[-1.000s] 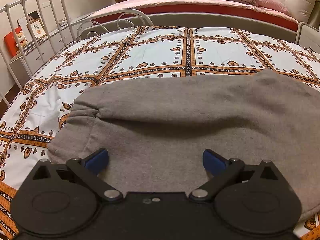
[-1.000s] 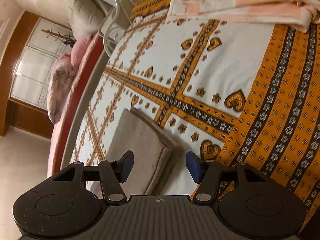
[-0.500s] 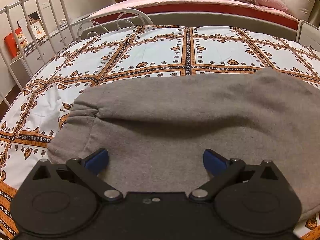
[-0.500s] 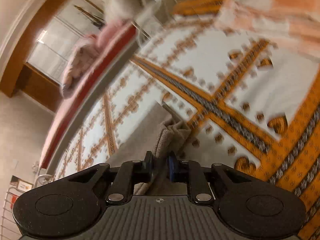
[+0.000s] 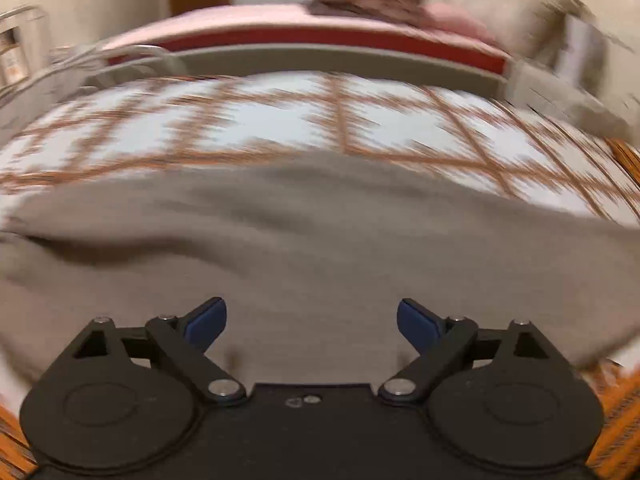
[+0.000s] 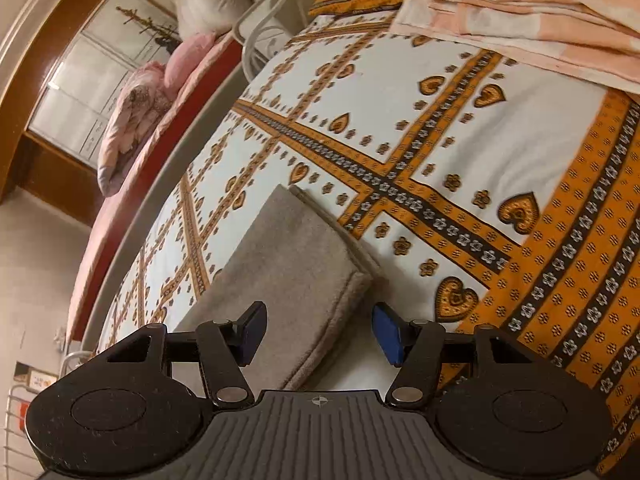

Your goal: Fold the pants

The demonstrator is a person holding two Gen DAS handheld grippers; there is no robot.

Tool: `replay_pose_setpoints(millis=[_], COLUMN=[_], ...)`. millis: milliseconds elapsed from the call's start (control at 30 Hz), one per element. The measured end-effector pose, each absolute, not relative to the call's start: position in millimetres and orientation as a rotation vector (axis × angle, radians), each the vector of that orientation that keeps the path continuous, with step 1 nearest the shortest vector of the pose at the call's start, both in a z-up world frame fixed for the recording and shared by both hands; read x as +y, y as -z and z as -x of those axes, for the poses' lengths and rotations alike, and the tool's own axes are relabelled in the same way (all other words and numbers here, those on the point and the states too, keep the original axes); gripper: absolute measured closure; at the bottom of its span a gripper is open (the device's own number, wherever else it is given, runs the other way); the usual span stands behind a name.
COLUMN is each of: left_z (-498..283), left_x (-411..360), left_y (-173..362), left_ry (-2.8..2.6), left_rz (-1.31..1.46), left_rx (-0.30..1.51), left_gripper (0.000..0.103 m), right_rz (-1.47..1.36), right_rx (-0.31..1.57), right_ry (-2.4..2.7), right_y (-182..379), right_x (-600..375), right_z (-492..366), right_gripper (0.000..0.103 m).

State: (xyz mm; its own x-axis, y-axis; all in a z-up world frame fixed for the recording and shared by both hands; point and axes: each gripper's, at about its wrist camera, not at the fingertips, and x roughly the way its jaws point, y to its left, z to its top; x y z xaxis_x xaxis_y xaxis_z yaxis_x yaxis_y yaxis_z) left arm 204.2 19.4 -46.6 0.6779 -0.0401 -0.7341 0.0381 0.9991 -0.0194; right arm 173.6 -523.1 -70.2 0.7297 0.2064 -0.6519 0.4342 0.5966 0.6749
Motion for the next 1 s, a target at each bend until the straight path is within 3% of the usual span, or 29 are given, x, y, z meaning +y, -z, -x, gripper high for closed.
replay_pose_setpoints(millis=[200,367,600,1000], left_z=[-198,-207,-208,-208], left_x=[-107,-155,-200,-207], left_y=[62,68,77,80], left_ry=[0.129,0.134,0.114,0.086], left_rz=[-0.022,-0.002,-0.089,-0.086], left_rx=[0.863,0.916,0.933,0.903], left_gripper=[0.017,0.012,0.006,0.006], right_rz=[-0.762,-0.819,-0.863,-1.090], right_rx=[0.806,0.780,0.793,0.784], right_ry=[0.205,0.157,0.097,0.037], right_y=[62,67,71,88], right_x=[-522,-529,-530,-540], right_z=[-174,-168,-172,-180], right_gripper=[0.044,0.045,0.045,0.045])
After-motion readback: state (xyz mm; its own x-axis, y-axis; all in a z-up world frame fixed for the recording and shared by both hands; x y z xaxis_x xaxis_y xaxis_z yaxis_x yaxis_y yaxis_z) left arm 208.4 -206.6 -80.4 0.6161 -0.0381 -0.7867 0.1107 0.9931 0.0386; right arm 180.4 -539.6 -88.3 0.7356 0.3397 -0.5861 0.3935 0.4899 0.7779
